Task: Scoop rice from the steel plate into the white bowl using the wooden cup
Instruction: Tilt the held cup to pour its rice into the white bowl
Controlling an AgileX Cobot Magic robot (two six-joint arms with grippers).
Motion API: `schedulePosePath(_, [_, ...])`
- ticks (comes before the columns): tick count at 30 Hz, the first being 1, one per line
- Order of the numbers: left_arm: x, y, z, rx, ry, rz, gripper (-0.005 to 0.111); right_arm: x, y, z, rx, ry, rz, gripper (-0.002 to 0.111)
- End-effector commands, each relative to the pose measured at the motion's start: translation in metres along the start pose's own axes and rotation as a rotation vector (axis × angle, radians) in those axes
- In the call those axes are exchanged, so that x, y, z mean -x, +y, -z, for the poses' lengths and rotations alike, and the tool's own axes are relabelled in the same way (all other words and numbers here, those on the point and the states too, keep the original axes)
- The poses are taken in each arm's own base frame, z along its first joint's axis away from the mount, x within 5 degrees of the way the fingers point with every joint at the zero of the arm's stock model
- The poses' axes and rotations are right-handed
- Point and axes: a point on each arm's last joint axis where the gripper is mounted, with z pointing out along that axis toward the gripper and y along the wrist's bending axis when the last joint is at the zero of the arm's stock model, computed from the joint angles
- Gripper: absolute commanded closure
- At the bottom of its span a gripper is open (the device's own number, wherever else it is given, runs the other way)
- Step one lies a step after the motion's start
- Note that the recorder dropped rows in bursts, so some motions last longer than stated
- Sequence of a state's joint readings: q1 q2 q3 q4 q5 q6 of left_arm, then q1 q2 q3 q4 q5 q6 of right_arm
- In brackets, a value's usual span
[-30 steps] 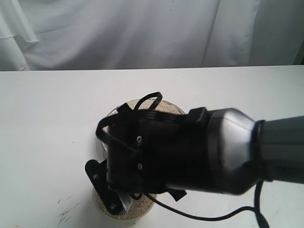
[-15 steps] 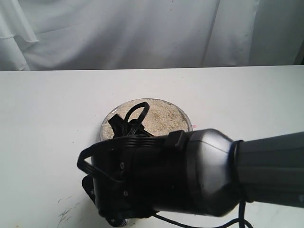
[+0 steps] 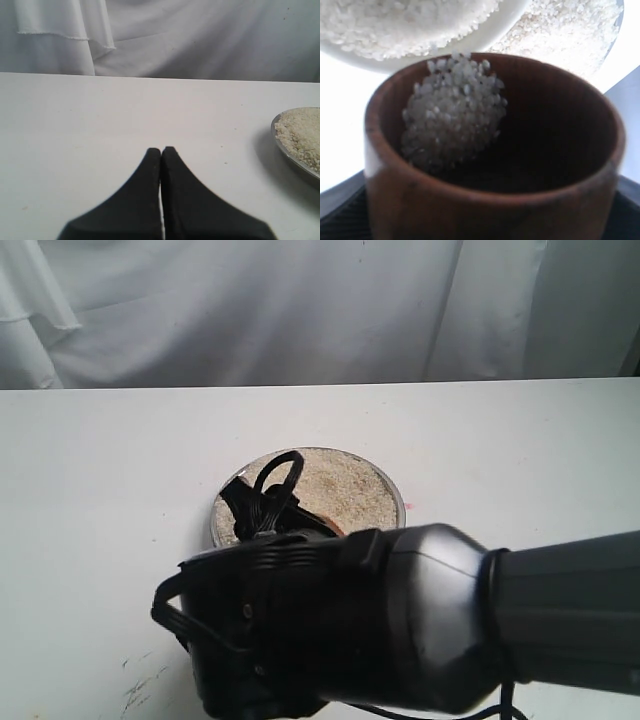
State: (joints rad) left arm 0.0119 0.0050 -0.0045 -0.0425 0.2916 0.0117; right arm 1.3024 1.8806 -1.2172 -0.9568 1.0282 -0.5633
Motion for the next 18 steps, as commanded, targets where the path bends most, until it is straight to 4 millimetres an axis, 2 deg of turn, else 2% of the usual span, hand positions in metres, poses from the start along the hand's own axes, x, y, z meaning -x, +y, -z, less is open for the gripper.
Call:
schedulePosePath(1, [-0.001, 0.0, 0.0, -0.002, -0.007, 0.004, 0.107, 0.003, 0.001, -0.001, -0.013, 0.036, 0.043, 0.108])
schedulePosePath(8, [-0.001, 0.0, 0.0, -0.002, -0.007, 0.004, 0.107, 0.011, 0.003, -0.009, -0.007, 0.058, 0.082, 0.108])
schedulePosePath(18, [-0.001, 0.0, 0.0, -0.002, -0.007, 0.004, 0.107, 0.013, 0.001, -0.004, -0.049, 0.081, 0.089, 0.108])
